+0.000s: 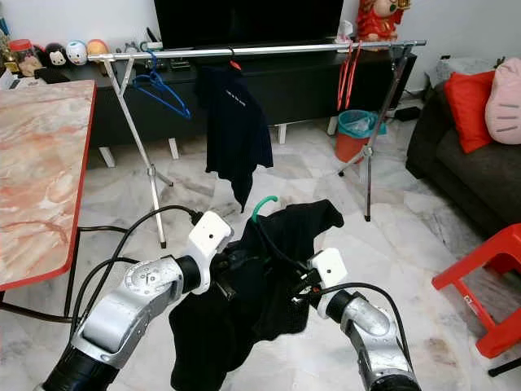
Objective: Hang hanger
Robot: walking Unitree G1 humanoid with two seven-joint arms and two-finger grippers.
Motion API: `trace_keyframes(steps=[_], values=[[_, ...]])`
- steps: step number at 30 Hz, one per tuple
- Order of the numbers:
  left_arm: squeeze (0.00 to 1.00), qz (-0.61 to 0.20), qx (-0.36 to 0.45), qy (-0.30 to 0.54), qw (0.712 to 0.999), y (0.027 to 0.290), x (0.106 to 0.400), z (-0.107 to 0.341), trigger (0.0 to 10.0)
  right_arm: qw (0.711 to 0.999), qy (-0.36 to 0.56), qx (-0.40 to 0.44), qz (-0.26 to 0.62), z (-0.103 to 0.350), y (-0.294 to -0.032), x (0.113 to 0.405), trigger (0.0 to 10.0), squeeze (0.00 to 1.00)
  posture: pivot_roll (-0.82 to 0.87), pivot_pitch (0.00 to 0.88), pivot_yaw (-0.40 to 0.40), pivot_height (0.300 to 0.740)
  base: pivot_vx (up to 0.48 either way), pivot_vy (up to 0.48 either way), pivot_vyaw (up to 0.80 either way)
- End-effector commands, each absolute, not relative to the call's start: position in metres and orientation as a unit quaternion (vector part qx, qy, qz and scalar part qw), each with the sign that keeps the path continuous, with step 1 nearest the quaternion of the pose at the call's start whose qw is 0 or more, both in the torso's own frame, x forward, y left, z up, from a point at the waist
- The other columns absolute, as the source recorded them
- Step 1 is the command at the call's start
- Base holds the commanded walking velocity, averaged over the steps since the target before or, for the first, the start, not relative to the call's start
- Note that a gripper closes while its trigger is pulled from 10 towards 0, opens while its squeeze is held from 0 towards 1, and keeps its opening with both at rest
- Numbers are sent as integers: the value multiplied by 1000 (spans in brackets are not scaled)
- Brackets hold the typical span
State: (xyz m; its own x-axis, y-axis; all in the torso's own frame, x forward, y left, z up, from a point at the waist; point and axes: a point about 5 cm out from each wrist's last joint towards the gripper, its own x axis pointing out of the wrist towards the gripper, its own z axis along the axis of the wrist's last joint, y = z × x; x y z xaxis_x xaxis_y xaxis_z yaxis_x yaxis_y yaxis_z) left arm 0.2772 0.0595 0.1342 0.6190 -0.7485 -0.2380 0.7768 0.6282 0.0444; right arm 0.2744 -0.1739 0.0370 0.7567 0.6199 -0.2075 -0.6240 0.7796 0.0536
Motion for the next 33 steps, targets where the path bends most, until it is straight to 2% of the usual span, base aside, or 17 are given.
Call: trace_keyframes(steps=[1,4,10,11,16,18,23,24,27,33], values=[[0,-434,72,75,895,57,274,145,10000,939,106,-18,327,39,-177,277,0,0,-20,0,-50,740,0,0,0],[0,-440,86,80,890,62,273,142,10000,939,110,-27,324,39,-179,277,0,0,-22,0,-50,740,0,0,0],[0,-430,170,106,880,90,276,131,10000,938,115,-42,324,38,-183,277,0,0,-20,0,-49,740,0,0,0],[0,-428,204,115,873,98,276,126,10000,937,117,-45,325,38,-183,277,0,0,-20,0,-49,740,0,0,0],[0,-439,241,132,856,111,273,120,10000,936,117,-49,330,38,-181,278,0,0,-18,0,-49,740,0,0,0],[0,-467,283,136,827,124,266,119,10000,934,118,-54,332,38,-181,278,0,0,-16,0,-50,740,0,0,0],[0,-513,279,122,803,128,257,122,10000,934,120,-57,333,38,-182,278,0,0,-15,0,-54,740,0,0,0],[0,-536,287,117,785,131,251,122,10000,934,120,-58,333,38,-182,279,0,0,-15,0,-54,740,0,0,0],[0,-561,291,125,765,136,244,121,10000,933,121,-60,333,38,-183,279,0,0,-12,0,-55,740,0,0,0],[0,-576,202,81,788,147,246,143,10000,931,124,-60,338,38,-183,279,0,0,-13,0,-55,740,0,0,0]])
